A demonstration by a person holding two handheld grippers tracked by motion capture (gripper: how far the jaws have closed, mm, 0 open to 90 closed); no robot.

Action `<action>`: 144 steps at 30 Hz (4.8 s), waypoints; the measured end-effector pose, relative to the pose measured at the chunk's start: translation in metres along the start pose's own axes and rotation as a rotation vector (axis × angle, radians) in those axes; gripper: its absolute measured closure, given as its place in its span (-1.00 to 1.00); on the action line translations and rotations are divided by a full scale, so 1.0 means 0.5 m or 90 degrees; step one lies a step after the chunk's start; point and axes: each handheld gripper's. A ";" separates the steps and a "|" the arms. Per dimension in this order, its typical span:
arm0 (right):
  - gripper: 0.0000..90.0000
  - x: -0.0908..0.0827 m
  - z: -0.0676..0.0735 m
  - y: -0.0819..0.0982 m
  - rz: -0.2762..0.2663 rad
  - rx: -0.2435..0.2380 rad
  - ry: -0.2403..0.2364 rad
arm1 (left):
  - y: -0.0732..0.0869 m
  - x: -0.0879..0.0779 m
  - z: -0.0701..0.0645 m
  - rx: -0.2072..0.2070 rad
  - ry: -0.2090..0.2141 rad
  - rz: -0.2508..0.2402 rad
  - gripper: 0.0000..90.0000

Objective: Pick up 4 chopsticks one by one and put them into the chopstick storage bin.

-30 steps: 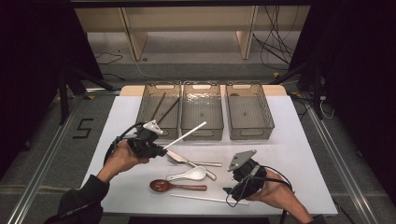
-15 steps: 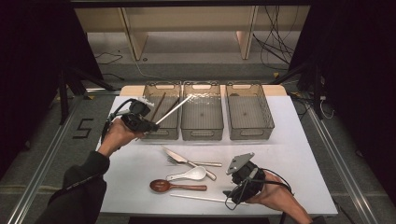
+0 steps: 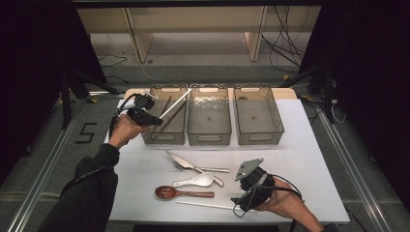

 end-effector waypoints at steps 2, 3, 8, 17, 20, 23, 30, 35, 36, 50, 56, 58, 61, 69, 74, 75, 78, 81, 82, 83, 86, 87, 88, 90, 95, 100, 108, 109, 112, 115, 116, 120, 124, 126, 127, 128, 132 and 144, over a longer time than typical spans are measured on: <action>-0.51 0.001 0.000 0.000 0.000 0.000 -0.002 | -0.003 0.007 0.008 -0.009 -0.005 0.000 0.88; -0.51 0.002 0.000 0.001 -0.002 -0.005 -0.001 | -0.004 0.010 0.012 -0.013 -0.011 0.000 0.88; -0.51 0.002 0.000 0.001 -0.001 -0.003 -0.001 | -0.007 0.027 0.031 -0.030 -0.026 0.001 0.88; -0.51 0.002 -0.001 0.001 -0.003 -0.006 -0.003 | -0.018 0.055 0.055 -0.050 -0.045 0.015 0.88; -0.51 0.002 -0.001 0.001 -0.002 -0.005 -0.004 | -0.022 0.063 0.064 -0.059 -0.057 0.025 0.88; -0.51 0.003 -0.001 0.001 -0.001 -0.005 -0.004 | -0.026 0.070 0.073 -0.063 -0.066 0.033 0.88; -0.51 0.002 0.000 0.000 0.001 -0.006 -0.010 | -0.029 0.087 0.084 -0.079 -0.080 0.044 0.88; -0.51 0.002 0.001 0.000 0.004 -0.006 -0.011 | -0.028 0.098 0.087 -0.083 -0.084 0.048 0.87; -0.51 0.003 0.001 0.000 0.003 -0.010 -0.012 | -0.028 0.101 0.087 -0.082 -0.088 0.049 0.86; -0.50 0.002 0.002 0.000 0.007 -0.003 -0.010 | -0.042 0.047 0.043 -0.068 -0.029 -0.021 -0.23; -0.50 0.004 0.003 0.000 0.010 -0.007 -0.008 | -0.035 -0.008 -0.006 -0.042 0.020 -0.074 -0.41; -0.50 0.004 0.003 0.000 0.011 -0.008 -0.010 | -0.028 -0.023 -0.023 -0.032 0.034 -0.080 -0.45; -0.50 0.004 0.004 0.000 0.017 -0.005 -0.011 | -0.016 -0.043 -0.046 -0.021 0.046 -0.090 -0.49; -0.49 0.009 0.004 0.001 0.025 -0.011 -0.010 | 0.028 -0.085 -0.100 0.007 0.071 -0.112 -0.58; -0.48 0.013 0.007 0.000 0.034 -0.006 -0.011 | 0.058 -0.099 -0.133 0.024 0.086 -0.119 -0.60; -0.48 0.015 0.008 -0.001 0.040 -0.005 -0.011 | 0.064 -0.099 -0.140 0.028 0.090 -0.119 -0.60; -0.47 0.021 0.011 -0.003 0.050 -0.016 -0.014 | 0.080 -0.099 -0.157 0.037 0.102 -0.118 -0.61; -0.46 0.026 0.013 -0.003 0.059 -0.021 -0.022 | 0.094 -0.100 -0.173 0.043 0.113 -0.121 -0.63; -0.45 0.026 0.014 -0.003 0.064 -0.022 -0.022 | 0.099 -0.100 -0.178 0.046 0.116 -0.122 -0.63; -0.44 0.028 0.014 -0.003 0.064 -0.020 -0.022 | 0.104 -0.101 -0.184 0.048 0.116 -0.124 -0.64; -0.42 0.031 0.016 -0.003 0.074 -0.020 -0.023 | 0.119 -0.104 -0.197 0.056 0.121 -0.129 -0.64; -0.41 0.032 0.017 -0.003 0.077 -0.019 -0.028 | 0.124 -0.105 -0.202 0.064 0.121 -0.128 -0.64; -0.41 0.033 0.018 -0.003 0.083 -0.022 -0.029 | 0.128 -0.106 -0.206 0.068 0.121 -0.128 -0.64; -0.38 0.036 0.017 -0.003 0.088 -0.029 -0.034 | 0.136 -0.110 -0.210 0.070 0.124 -0.132 -0.65; -0.30 0.046 0.020 -0.001 0.108 -0.020 -0.041 | 0.151 -0.118 -0.219 0.071 0.129 -0.140 -0.65; -0.15 0.058 0.020 0.003 0.127 -0.048 -0.064 | 0.165 -0.121 -0.227 0.078 0.134 -0.143 -0.65; 0.17 0.075 0.032 0.007 0.175 -0.062 -0.093 | 0.185 -0.121 -0.238 0.085 0.135 -0.128 -0.65; 0.20 0.076 0.032 0.008 0.181 -0.069 -0.096 | 0.187 -0.120 -0.239 0.084 0.135 -0.126 -0.65; 0.31 0.078 0.033 0.009 0.191 -0.073 -0.102 | 0.189 -0.119 -0.240 0.085 0.134 -0.124 -0.65; 0.39 0.082 0.031 0.011 0.201 -0.080 -0.102 | 0.190 -0.119 -0.241 0.086 0.136 -0.122 -0.65; 0.41 0.083 0.030 0.011 0.206 -0.080 -0.105 | 0.190 -0.118 -0.242 0.088 0.137 -0.121 -0.65; 0.50 0.086 0.031 0.011 0.217 -0.086 -0.107 | 0.191 -0.116 -0.243 0.088 0.137 -0.117 -0.65; 0.57 0.089 0.032 0.013 0.228 -0.094 -0.114 | 0.191 -0.116 -0.242 0.087 0.136 -0.119 -0.65; 0.61 0.090 0.033 0.012 0.231 -0.102 -0.113 | 0.191 -0.117 -0.242 0.087 0.135 -0.119 -0.65; 0.64 0.090 0.033 0.012 0.234 -0.103 -0.112 | 0.191 -0.117 -0.242 0.087 0.135 -0.120 -0.65; 0.65 0.090 0.034 0.011 0.236 -0.105 -0.111 | 0.191 -0.117 -0.242 0.087 0.135 -0.119 -0.65; 0.70 0.092 0.036 0.009 0.242 -0.115 -0.112 | 0.191 -0.117 -0.243 0.089 0.136 -0.119 -0.65; 0.88 0.097 0.050 0.002 0.265 -0.160 -0.120 | 0.191 -0.117 -0.245 0.090 0.137 -0.116 -0.65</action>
Point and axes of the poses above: each handheld gripper's, and its own axes: x roughly forward along the jaws, y roughly out of its underside, z roughly to its left, and after that the axes turned 14 degrees about -z, right-handed
